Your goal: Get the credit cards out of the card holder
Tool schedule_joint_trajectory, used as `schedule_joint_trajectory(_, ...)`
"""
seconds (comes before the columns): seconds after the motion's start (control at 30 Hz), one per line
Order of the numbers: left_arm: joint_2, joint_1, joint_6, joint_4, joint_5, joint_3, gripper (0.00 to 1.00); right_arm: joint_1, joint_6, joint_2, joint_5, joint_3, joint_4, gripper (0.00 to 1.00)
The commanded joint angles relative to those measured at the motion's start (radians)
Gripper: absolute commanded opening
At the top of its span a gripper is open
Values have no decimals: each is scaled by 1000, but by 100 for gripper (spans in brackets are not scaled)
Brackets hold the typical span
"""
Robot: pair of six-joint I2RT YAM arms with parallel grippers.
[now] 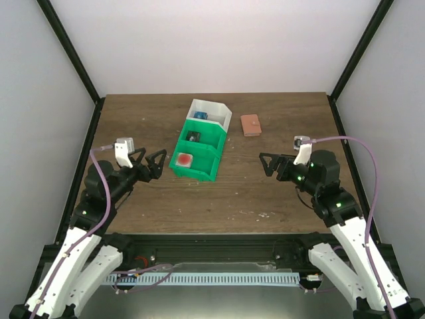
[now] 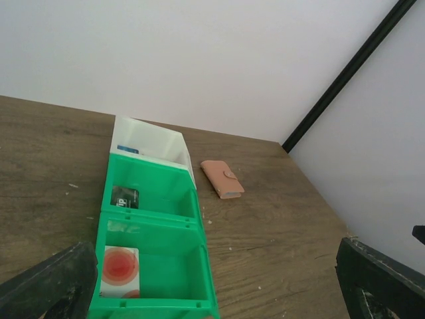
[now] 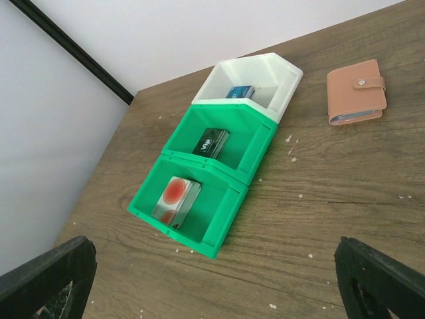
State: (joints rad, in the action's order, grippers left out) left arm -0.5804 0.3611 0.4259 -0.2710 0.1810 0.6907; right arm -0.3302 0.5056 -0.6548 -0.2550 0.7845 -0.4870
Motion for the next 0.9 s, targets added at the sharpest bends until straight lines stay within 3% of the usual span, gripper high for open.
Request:
schedule_joint_trajectory(0.0, 8, 4, 14, 13, -18, -10, 100, -5, -13, 7, -12, 7, -7, 100)
schedule_joint_trajectory(0.33, -26, 4, 49, 4, -47, -11, 100, -6, 22, -52, -40, 34, 15, 100)
schedule_joint_trajectory(0.5, -55, 4, 24, -15, -56, -18, 100, -6, 59, -67, -46, -42, 131, 100)
schedule_joint_trajectory(0.67, -87, 4, 56, 0, -43, -72, 99, -5, 86, -192, -28, -68, 278, 100)
schedule_joint_trajectory(0.77, -119, 4, 102, 22, 25, -98, 89, -5, 61, -301, 5, -66, 360, 96)
schedule_joint_trajectory(0.87, -172, 5, 122, -5, 31, -95, 78, -1, 11, -424, 58, -48, 428, 84)
